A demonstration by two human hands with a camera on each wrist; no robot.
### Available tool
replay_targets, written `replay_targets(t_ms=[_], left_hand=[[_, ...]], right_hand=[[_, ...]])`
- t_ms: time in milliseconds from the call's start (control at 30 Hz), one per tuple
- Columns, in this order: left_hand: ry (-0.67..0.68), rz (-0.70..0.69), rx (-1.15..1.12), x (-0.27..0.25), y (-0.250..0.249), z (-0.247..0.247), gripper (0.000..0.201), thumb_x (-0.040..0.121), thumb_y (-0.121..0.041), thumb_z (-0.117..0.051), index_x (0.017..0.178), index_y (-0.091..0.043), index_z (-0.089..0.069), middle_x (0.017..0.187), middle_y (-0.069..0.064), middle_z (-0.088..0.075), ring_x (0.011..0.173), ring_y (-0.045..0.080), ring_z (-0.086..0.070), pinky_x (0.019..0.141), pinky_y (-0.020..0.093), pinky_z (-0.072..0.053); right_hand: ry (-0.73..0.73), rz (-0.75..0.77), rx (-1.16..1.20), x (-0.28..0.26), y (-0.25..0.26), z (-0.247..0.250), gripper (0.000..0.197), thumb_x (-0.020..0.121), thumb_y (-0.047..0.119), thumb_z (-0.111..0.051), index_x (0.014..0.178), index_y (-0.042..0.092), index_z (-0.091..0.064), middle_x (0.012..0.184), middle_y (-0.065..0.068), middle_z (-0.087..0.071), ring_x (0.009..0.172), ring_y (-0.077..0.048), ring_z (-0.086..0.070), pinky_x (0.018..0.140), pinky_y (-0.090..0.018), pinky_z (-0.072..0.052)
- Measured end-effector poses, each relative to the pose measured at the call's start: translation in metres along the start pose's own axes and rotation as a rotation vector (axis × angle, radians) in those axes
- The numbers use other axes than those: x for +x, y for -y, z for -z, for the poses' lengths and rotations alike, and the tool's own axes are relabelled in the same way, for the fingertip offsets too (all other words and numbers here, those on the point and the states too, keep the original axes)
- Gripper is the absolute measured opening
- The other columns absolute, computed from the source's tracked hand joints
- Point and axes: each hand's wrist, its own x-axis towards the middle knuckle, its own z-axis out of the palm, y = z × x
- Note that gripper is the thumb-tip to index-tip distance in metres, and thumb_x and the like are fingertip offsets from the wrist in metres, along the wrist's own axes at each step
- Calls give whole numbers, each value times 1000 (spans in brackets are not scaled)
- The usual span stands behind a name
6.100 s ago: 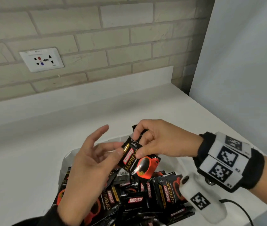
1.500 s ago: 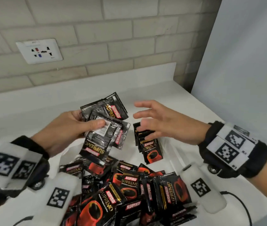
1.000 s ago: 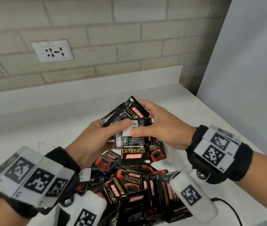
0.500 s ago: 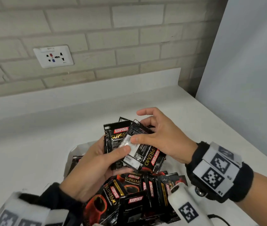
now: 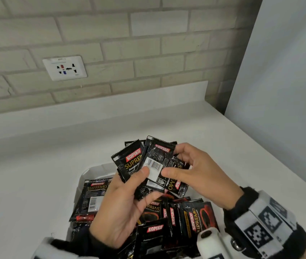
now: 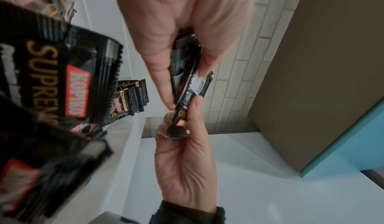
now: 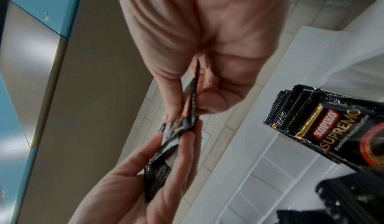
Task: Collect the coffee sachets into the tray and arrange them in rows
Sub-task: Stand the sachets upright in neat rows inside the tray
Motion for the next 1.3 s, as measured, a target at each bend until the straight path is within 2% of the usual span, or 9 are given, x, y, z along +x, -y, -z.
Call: replay_targets(t_ms=[133,300,467,700,900,1000,1067,1167,1300], left_hand=[[-9,-13,-52,-1,3,-4,42,67,-19,-58,105,-3,-58,89,19,-72,76,32,-71,55,44,-57],[39,-51,74,0,4,0,42,68,-26,-56,105,-6,-59,87,14,-73,78,27,-71,53,33,-59],[163,-101,246,-4,9,0,42,70,-29,-54,107,-11,-61,91,9,-74,82,21,-71,62,30,-59],[248,-125,261,-9,7,0,81,35,-62,-82,102,-19,-67,97,8,-73,88,23,-70,64,29,-57],[247,26,64,-12,15,-7,72,16,-34,-94,85,-26,-75,93,14,-73,78,31,-71,53,40,-56],[210,8,-32,-12,12,-12,68,16,-27,-95,81,-17,-76,86,16,-73,73,29,-71,50,35,-56],[132,6,-55,-10,10,-10,56,38,-22,-91,89,-7,-73,84,18,-72,70,28,-71,53,35,-58],[75,35,-104,-9,7,-6,42,62,-11,-60,102,2,-64,86,22,-70,64,27,-70,56,36,-57],[77,109,-157,-7,5,-2,46,62,-7,-56,103,13,-59,95,32,-65,68,34,-67,55,41,-59]], right_hand=[[-30,-4,47,-3,-2,1,26,80,17,-67,96,33,-54,98,21,-60,81,24,-53,61,0,-41],[-75,-69,162,-4,-10,-4,17,82,22,-64,95,33,-63,97,12,-69,92,-8,-66,84,-30,-52],[-130,-64,272,-5,-9,-1,16,77,28,-62,81,12,-62,66,9,-69,61,-5,-64,61,-18,-51],[-160,47,99,-7,2,6,23,65,43,-58,69,21,-60,58,14,-66,51,4,-58,50,-9,-43],[-150,189,-211,-14,7,-13,37,76,61,-41,92,29,-48,87,10,-62,75,0,-60,60,-12,-48],[-160,257,-367,-19,0,-31,48,83,62,-28,122,35,-36,112,18,-39,105,9,-38,86,-1,-31],[-59,201,-387,-24,0,-37,50,90,55,-24,137,40,-20,122,19,-24,116,12,-22,96,1,-18],[132,91,-394,-29,3,-33,65,85,58,-19,144,42,4,136,34,1,134,8,4,108,-6,3],[216,32,-479,-31,5,-18,70,80,62,-22,132,49,23,124,43,33,104,28,39,100,-6,16]])
